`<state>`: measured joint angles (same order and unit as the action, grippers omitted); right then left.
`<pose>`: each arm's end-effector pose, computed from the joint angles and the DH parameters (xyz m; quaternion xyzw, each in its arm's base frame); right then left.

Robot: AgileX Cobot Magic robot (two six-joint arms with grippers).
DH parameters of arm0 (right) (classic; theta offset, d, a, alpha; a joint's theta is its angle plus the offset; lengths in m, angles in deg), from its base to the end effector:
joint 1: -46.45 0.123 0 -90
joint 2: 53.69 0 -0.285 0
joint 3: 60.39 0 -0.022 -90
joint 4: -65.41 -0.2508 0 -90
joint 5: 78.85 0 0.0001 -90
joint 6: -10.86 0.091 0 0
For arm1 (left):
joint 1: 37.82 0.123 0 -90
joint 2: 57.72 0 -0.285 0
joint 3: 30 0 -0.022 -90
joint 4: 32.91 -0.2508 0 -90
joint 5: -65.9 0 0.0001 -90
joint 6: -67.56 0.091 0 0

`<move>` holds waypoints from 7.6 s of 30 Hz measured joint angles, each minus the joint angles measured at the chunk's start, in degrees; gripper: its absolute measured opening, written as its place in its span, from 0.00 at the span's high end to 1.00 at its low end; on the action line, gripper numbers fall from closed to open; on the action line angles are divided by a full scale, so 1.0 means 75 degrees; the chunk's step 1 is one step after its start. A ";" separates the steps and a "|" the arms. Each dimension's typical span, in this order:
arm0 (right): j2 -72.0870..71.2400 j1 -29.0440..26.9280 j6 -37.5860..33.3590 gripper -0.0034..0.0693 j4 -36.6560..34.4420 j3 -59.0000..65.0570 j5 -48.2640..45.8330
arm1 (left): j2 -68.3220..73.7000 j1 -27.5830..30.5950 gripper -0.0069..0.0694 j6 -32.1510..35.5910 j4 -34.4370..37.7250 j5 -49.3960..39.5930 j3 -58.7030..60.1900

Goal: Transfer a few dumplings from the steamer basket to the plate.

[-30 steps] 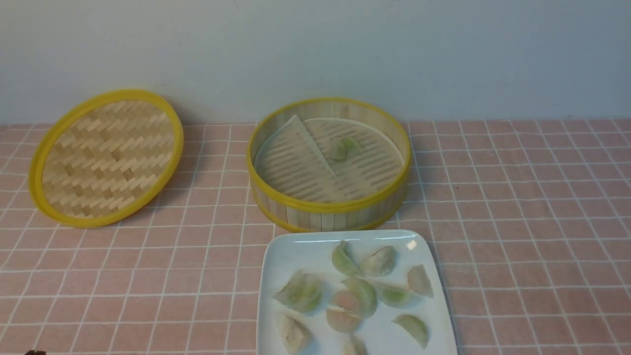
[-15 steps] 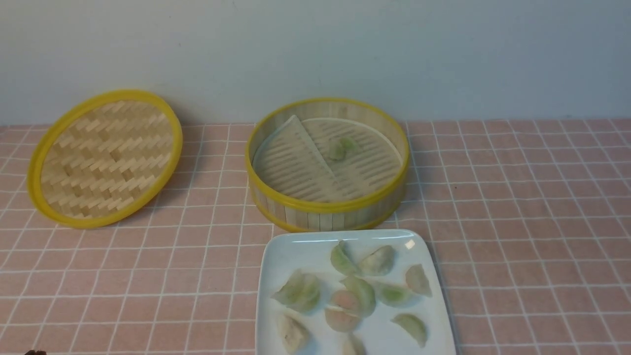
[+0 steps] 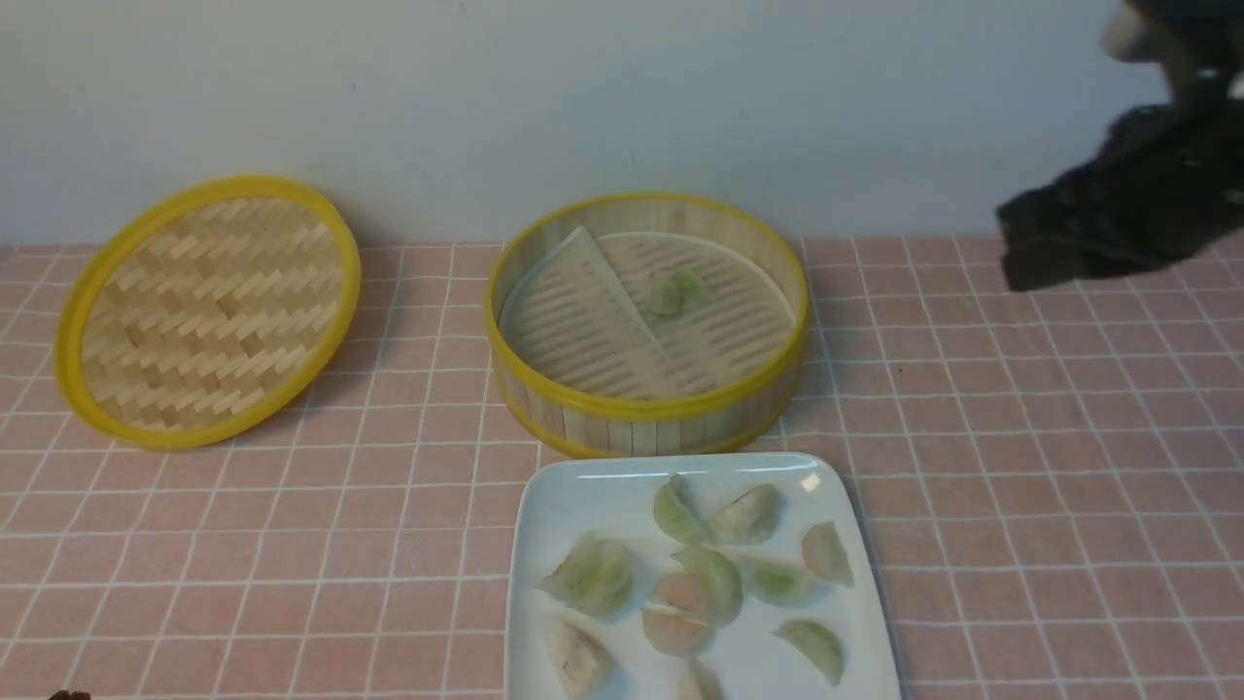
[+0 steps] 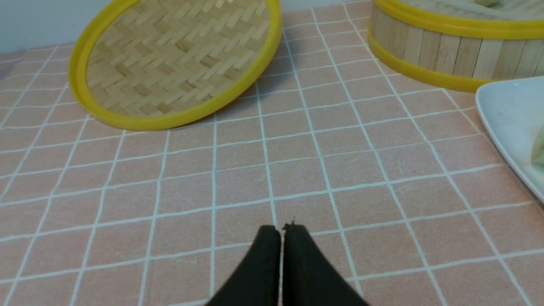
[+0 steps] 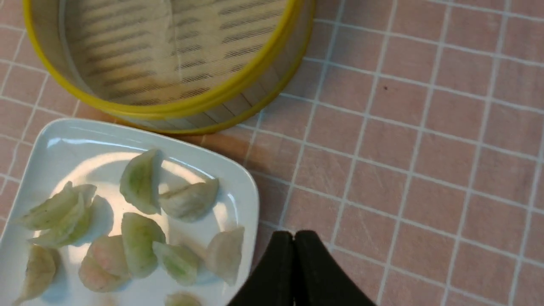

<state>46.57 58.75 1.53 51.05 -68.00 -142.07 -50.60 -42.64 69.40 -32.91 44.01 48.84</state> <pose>0.3275 0.0920 0.3333 -0.1509 0.9590 0.1262 0.2042 0.0522 -0.0044 0.1700 0.0469 0.8069 -0.0153 0.5886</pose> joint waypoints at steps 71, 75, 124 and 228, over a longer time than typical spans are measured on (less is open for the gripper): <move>0.4487 0.1665 0.0246 0.76 0.0279 -0.5439 -0.1132 | 0.0000 0.0000 0.92 0.0000 0.0000 -0.0007 0.0000; 0.3257 0.2042 0.0152 0.76 -0.0115 -0.2971 -0.1132 | 0.0000 0.0000 0.92 0.0000 0.0000 -0.0007 0.0000; 0.7839 0.1777 -0.0824 0.42 0.1138 -0.7929 0.0459 | 0.0000 0.0000 0.92 0.0000 0.0000 -0.0007 0.0000; -1.2453 0.3066 0.4020 0.97 0.3238 0.8476 0.4941 | -0.0006 0.0000 0.92 0.0000 0.0000 -0.0007 0.0000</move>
<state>-46.83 81.74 31.68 75.34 -4.43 -105.02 -50.65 -42.64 69.40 -32.91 43.96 48.84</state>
